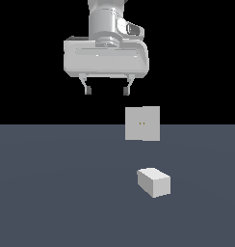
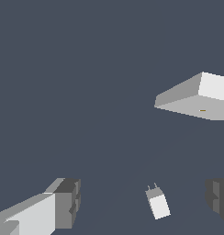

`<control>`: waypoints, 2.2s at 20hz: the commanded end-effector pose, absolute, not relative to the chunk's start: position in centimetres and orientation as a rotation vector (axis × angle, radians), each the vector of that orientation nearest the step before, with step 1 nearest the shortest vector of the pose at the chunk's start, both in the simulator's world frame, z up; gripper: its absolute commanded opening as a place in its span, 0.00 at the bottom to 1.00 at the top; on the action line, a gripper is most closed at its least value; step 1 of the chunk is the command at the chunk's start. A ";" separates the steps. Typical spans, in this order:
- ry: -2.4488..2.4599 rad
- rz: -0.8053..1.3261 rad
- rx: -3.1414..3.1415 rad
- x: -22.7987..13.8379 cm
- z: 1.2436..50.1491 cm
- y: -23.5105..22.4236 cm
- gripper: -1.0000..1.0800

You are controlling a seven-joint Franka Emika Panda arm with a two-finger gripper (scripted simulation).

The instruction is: Plug the charger into the wall socket.

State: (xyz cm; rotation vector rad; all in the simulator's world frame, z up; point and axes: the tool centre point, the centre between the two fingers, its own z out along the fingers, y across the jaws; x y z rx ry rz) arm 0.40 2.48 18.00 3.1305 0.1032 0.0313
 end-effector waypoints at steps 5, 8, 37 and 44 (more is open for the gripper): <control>0.111 0.032 3.131 0.2 17.8 2.4 0.96; 0.128 0.035 3.131 -0.3 17.4 2.2 0.96; 0.560 0.092 3.100 -10.8 6.7 -5.1 0.96; 0.573 0.093 3.099 -11.0 6.3 -5.4 0.96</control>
